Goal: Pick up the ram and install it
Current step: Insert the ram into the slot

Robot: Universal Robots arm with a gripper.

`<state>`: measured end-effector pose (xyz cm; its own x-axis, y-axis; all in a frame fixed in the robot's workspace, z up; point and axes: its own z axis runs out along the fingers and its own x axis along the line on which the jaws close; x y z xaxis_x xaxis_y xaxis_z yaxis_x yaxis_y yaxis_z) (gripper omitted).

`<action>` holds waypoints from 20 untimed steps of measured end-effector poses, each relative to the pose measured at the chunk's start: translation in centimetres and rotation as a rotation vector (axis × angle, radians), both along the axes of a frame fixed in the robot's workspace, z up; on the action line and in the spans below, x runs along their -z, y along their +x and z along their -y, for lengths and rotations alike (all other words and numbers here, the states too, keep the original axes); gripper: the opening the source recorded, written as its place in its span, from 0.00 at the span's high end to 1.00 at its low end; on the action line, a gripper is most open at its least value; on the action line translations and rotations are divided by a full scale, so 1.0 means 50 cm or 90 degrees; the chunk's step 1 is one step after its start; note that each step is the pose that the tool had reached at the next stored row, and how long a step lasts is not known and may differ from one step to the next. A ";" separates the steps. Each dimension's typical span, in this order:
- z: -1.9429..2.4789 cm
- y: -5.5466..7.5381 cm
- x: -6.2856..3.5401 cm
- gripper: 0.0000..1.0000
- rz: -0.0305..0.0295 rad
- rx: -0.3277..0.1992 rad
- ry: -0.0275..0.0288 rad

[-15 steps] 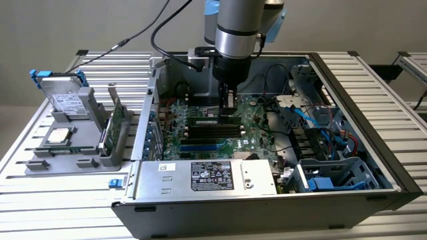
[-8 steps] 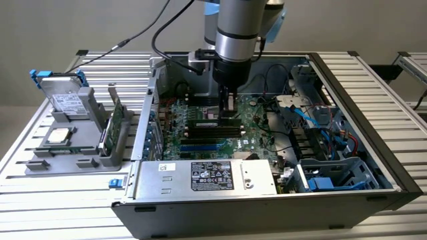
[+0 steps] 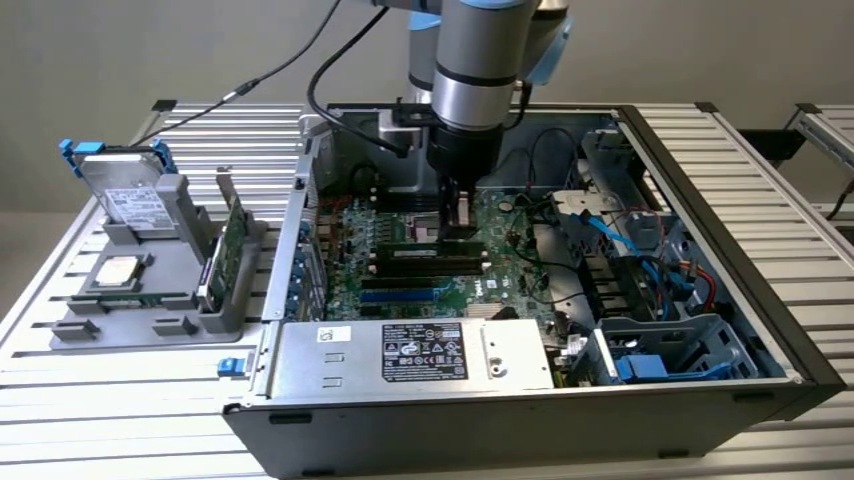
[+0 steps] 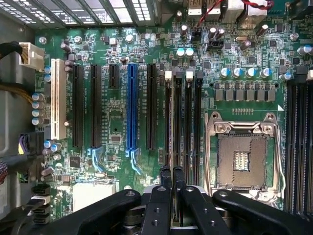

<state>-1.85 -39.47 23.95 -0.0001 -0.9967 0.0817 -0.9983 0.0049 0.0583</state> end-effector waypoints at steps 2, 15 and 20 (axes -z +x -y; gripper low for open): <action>0.0000 0.001 0.002 0.87 -0.0003 -0.002 0.0000; 0.0051 0.001 0.011 0.87 -0.0034 -0.004 0.0000; 0.0058 0.001 0.016 0.87 -0.0035 -0.004 0.0000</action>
<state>-1.80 -39.76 23.13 0.0065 -0.9966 0.0817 -0.9980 -0.0013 0.0638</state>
